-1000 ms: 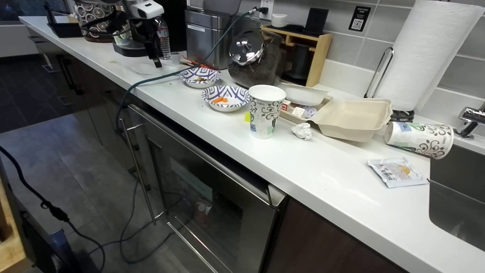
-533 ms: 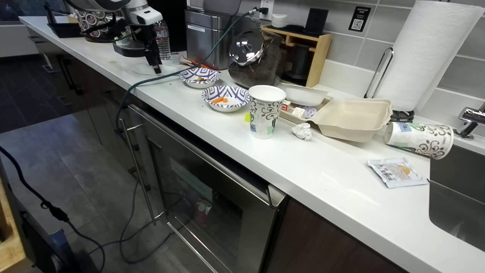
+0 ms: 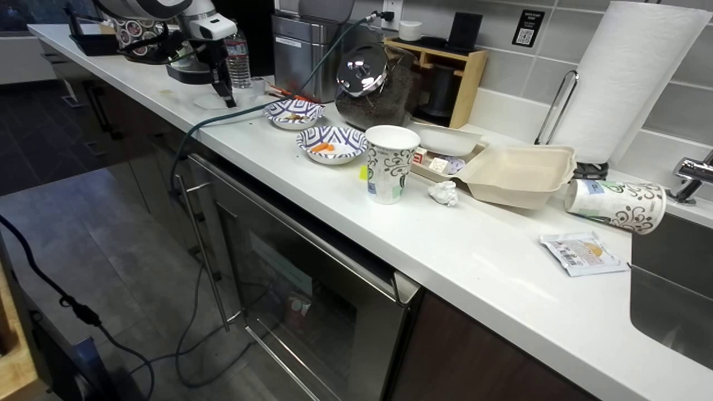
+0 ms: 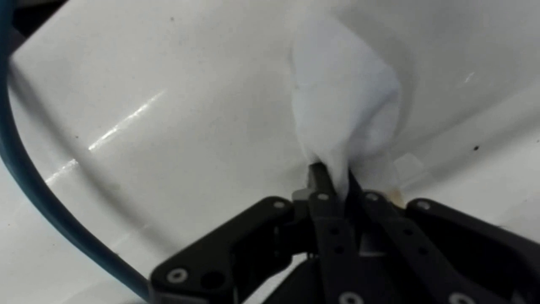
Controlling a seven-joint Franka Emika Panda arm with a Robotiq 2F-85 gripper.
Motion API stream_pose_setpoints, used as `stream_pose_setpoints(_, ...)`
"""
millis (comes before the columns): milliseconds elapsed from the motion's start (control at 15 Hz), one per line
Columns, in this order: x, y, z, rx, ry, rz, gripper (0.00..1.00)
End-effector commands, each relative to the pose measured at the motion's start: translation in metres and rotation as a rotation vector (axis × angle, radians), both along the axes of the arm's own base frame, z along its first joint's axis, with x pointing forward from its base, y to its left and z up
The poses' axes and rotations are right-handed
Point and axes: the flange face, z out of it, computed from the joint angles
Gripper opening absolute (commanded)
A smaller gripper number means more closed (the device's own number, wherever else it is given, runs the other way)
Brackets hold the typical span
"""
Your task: Use the paper towel to wipe the counter
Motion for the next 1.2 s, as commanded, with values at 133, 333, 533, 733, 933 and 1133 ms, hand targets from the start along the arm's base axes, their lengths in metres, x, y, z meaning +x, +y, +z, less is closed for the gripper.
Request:
stream_pose_setpoints(133, -0.047, 0.055, 0.005, 0.121, 0.115, 0.211, 0.01)
stream_pose_setpoints(333, -0.073, 0.092, 0.007, 0.188, 0.196, 0.352, 0.01)
stream_pose_setpoints(533, -0.08, 0.115, 0.017, 0.284, 0.244, 0.435, 0.01)
stream_pose_setpoints(733, -0.077, 0.118, 0.018, 0.275, 0.241, 0.416, 0.03)
stream_pose_setpoints(933, -0.075, 0.117, 0.013, 0.267, 0.227, 0.415, 0.01)
stream_pose_setpoints(1133, -0.084, 0.145, -0.008, 0.233, 0.24, 0.461, 0.01)
